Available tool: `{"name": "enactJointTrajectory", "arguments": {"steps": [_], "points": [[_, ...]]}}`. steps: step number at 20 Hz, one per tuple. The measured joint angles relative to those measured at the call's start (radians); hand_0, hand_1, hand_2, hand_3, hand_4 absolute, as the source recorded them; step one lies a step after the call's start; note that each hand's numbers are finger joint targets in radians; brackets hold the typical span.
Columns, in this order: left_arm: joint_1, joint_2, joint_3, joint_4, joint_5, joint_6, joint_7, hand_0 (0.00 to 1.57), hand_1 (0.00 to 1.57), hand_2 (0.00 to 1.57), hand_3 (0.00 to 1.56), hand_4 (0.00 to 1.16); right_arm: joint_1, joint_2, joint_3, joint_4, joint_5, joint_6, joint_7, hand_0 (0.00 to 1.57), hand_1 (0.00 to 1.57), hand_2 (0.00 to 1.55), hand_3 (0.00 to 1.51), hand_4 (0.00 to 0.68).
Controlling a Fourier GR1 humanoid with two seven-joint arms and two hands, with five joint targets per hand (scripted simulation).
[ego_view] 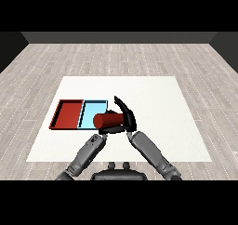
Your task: Pick the red can and put it in the red box
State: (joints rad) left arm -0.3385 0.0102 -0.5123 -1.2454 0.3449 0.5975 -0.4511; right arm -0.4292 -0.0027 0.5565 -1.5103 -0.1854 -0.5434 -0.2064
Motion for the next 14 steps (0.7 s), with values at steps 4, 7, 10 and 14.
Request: {"name": "enactJointTrajectory", "arguments": {"steps": [4, 7, 10, 14], "points": [[-0.029, 0.000, -0.028, 0.009, 0.005, 0.053, 0.006, 1.57, 1.57, 1.57, 1.48, 1.14, 0.012, -0.001, -0.019, -0.010, 0.001, 0.010, 0.004, 0.00, 0.00, 0.00, 0.00, 0.000], [-0.005, -0.003, -0.027, 0.009, 0.001, 0.043, -0.008, 1.57, 1.57, 1.57, 1.47, 1.13, 0.034, -0.008, -0.050, -0.016, -0.008, 0.049, -0.006, 0.00, 0.00, 0.00, 0.00, 0.000], [-0.019, -0.006, 0.005, 0.017, -0.013, 0.023, -0.005, 1.57, 1.57, 1.57, 1.45, 1.13, 0.072, -0.022, -0.082, -0.078, -0.020, 0.088, 0.015, 0.00, 0.00, 0.00, 0.00, 0.000], [-0.032, -0.004, 0.038, 0.022, -0.025, 0.016, -0.002, 1.57, 1.57, 1.56, 1.47, 1.13, 0.112, -0.029, -0.128, -0.127, -0.015, 0.134, 0.017, 0.00, 0.00, 0.00, 0.00, 0.000]]}}
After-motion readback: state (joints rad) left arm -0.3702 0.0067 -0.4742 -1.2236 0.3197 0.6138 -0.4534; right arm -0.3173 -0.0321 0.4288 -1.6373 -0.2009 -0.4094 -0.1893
